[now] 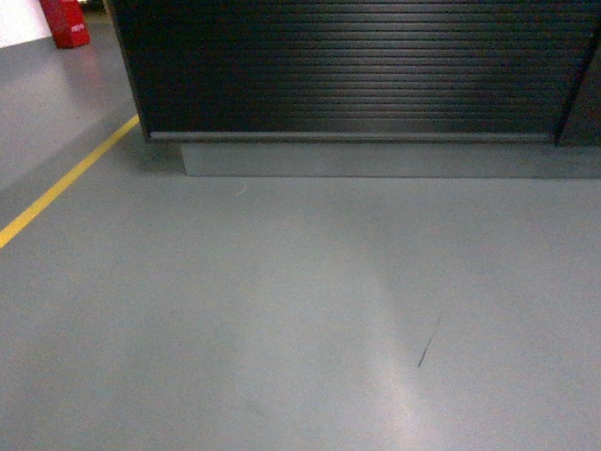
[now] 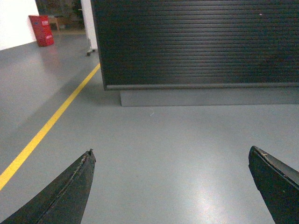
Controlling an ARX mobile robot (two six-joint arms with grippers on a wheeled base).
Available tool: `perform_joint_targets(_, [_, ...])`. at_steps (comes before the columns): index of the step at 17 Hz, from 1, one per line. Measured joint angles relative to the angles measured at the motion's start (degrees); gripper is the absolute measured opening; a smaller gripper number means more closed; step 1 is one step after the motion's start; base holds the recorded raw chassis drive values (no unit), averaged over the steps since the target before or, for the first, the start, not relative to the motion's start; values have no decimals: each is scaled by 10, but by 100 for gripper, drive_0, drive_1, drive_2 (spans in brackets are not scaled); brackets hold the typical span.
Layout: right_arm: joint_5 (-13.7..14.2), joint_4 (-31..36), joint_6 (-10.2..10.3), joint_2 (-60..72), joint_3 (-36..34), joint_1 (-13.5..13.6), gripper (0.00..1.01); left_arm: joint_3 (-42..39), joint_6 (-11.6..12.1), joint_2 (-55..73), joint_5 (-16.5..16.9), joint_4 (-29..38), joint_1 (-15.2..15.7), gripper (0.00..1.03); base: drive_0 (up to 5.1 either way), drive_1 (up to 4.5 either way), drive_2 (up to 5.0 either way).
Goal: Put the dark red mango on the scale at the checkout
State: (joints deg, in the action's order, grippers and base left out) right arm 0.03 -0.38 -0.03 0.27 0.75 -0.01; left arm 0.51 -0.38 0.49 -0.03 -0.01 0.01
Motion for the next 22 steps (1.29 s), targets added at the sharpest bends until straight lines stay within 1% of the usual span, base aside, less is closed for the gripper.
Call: perform_joint_targets(22, [0, 2, 0, 0, 0, 0, 98, 0, 0, 0, -1, -2, 0, 98, 4, 421, -412])
